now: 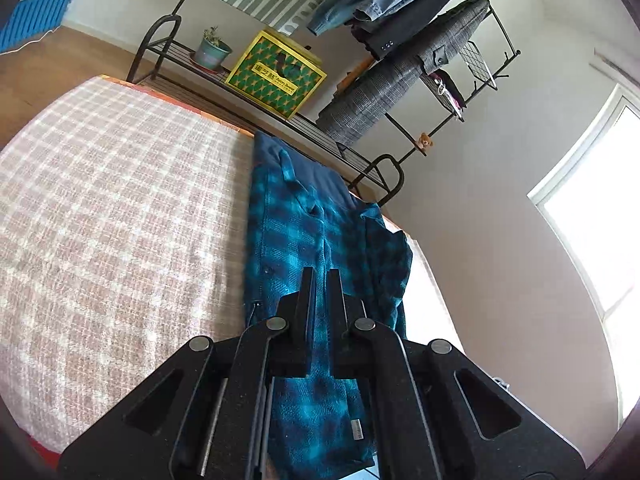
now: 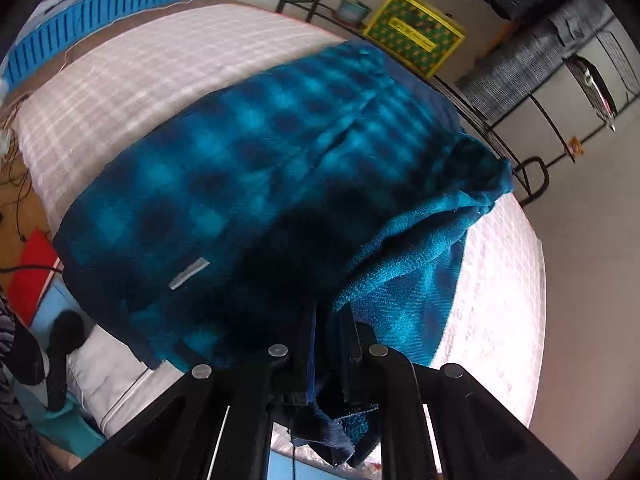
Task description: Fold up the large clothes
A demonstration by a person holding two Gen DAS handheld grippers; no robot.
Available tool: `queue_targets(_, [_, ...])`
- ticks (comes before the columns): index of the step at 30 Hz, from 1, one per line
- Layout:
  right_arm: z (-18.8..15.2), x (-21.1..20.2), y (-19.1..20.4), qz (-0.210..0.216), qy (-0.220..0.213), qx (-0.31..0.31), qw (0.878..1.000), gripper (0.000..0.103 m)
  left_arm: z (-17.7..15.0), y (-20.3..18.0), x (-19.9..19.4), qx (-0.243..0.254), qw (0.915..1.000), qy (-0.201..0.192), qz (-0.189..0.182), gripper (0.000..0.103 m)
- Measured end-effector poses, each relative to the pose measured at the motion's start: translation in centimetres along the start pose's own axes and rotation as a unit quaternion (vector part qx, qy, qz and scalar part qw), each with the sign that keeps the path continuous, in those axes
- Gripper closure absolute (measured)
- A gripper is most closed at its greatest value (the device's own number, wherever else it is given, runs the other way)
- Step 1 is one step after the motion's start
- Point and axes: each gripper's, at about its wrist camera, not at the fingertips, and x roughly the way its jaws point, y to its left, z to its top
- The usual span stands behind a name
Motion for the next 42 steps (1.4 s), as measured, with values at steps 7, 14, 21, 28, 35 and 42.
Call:
queue_targets(7, [-0.6, 2.2, 3.9, -0.013, 0.021, -0.096, 0.995, 0.095, -0.7, -0.3, 1.0, 0.012, 0.9999, 0.009, 0.002, 0.103])
queue_targets(14, [-0.3, 0.1, -1.7, 0.162, -0.013, 0.025, 0.986, 0.076, -0.7, -0.4, 0.7, 0.011, 0.9999, 0.011, -0.003, 0.103])
queue_targets(21, [1.7, -2.3, -8.5, 0.263, -0.082, 0.124, 0.953, 0.061, -0.8, -1.3, 1.4, 0.033, 0.9992, 0.02, -0.008, 0.103])
queue_targets(28, [7.8, 2.3, -15.6, 0.201, -0.077, 0.192, 0.958, 0.057, -0.9, -1.7, 4.1, 0.028, 0.9983, 0.049, -0.018, 0.103])
queue_targets(35, [15.7, 11.7, -21.6, 0.146, -0.027, 0.298, 0.943, 0.046, -1.4, -2.3, 6.1, 0.045, 0.9961, 0.075, -0.015, 0.102])
queue_targets(42, [19.1, 17.9, -20.5, 0.102, 0.033, 0.29, 0.951, 0.044, -1.6, -1.3, 7.1, 0.042, 0.9952, 0.088, -0.005, 0.102])
